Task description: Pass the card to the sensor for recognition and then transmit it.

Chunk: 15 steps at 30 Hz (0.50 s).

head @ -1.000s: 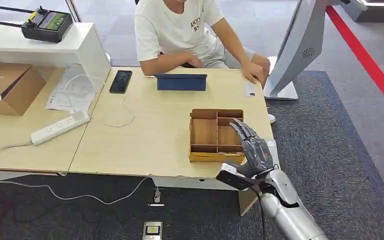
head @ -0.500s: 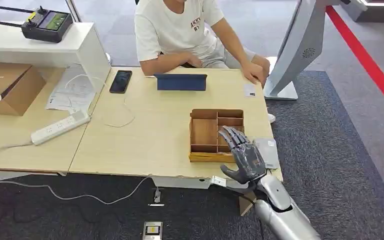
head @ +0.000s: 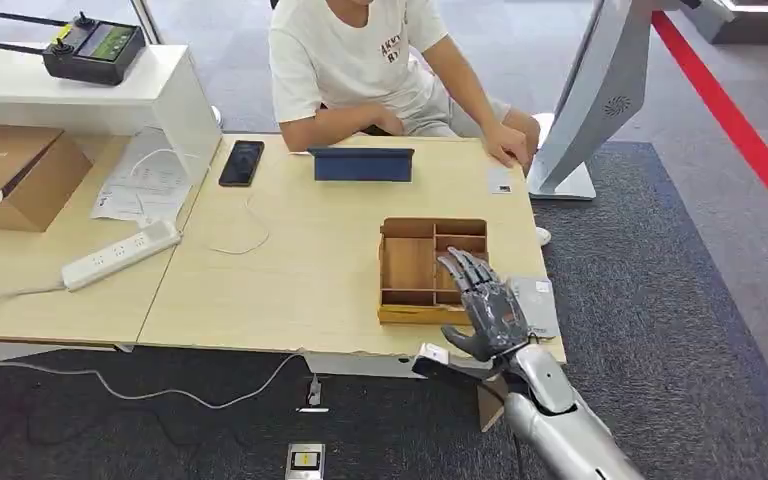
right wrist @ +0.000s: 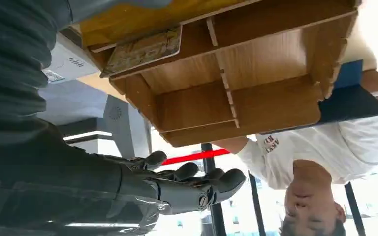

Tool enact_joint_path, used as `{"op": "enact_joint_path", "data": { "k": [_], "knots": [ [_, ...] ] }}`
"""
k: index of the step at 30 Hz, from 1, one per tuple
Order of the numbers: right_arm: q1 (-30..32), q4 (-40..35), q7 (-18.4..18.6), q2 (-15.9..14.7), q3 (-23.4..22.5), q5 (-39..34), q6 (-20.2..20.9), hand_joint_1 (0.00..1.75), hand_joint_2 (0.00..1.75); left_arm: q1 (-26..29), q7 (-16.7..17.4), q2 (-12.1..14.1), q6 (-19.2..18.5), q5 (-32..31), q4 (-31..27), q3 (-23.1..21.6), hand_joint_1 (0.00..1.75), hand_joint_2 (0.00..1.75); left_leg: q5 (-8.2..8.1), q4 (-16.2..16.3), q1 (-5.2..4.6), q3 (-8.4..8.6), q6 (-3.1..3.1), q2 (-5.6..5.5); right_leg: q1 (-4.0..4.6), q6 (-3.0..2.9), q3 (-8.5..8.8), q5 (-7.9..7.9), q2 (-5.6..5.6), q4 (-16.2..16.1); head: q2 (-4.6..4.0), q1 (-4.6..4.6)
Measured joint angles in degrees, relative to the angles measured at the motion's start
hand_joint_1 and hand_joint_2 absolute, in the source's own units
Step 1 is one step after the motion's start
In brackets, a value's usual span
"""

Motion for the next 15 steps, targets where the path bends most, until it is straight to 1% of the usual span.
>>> {"op": "enact_joint_path", "data": {
  "k": [3,8,15],
  "knots": [
    [-0.7,2.5,0.5,0.5,0.0,0.6,-0.6,0.00,1.75,0.0,-0.4,0.0,0.0,-0.1,0.0,0.0,0.00,0.00,0.00,0.0,0.00,0.00,0.00,0.01,0.00,0.00,0.00,0.00,0.00,0.0,0.00,0.00],
    [-1.4,6.0,0.4,1.3,0.0,0.3,-1.5,0.00,1.75,-0.1,-0.5,0.0,0.0,-0.1,0.0,0.0,0.00,0.00,0.00,0.0,0.00,0.01,0.00,0.00,0.00,0.00,-0.01,0.00,0.00,0.0,0.00,0.00],
    [-2.1,9.9,-0.2,1.2,0.0,-0.9,-2.7,0.00,1.75,-0.1,-0.4,0.0,0.0,-0.2,0.0,-0.1,0.00,0.00,0.00,0.0,0.00,0.01,0.00,0.00,0.00,0.00,-0.01,0.00,0.00,0.0,0.00,0.00]
  ]
}}
